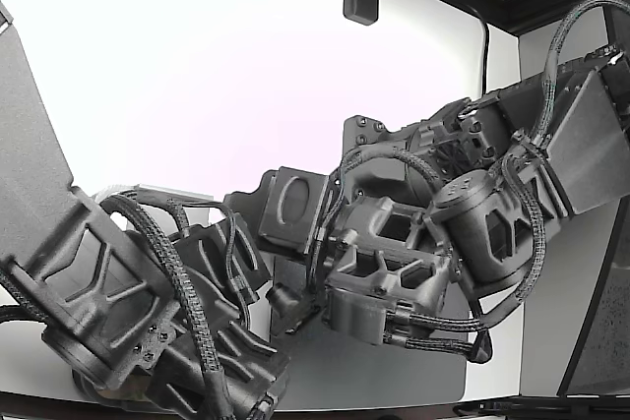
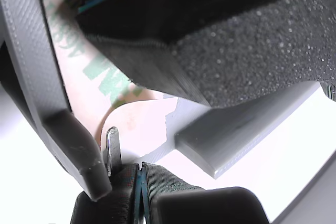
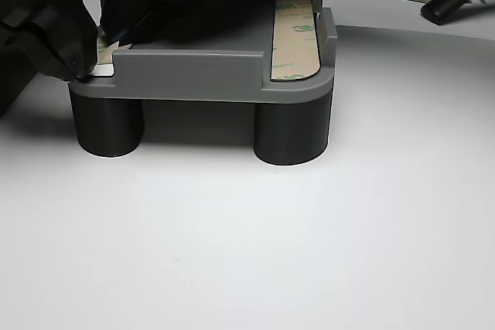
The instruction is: Peel off protective film from adhesive tape.
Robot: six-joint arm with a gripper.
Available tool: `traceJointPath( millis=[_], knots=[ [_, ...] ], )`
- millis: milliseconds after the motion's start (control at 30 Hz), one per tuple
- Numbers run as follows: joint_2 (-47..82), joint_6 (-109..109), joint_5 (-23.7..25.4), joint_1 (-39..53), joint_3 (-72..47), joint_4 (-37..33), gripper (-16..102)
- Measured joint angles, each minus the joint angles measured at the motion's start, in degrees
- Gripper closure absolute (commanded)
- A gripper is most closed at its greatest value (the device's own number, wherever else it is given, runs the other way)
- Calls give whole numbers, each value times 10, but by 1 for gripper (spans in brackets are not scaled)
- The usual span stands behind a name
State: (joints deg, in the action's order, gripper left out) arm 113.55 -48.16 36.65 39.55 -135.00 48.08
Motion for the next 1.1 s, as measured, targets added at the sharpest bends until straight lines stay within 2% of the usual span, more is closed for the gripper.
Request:
traceJointPath(
  millis=[400,867,1000,1100],
  knots=[
    [-2,9,-5,1,7,17,97],
    [-9,-2,11,1,8,3,97],
    [-9,1,11,1,16,31,97],
    [-4,13,8,-1,31,60,87]
  ],
)
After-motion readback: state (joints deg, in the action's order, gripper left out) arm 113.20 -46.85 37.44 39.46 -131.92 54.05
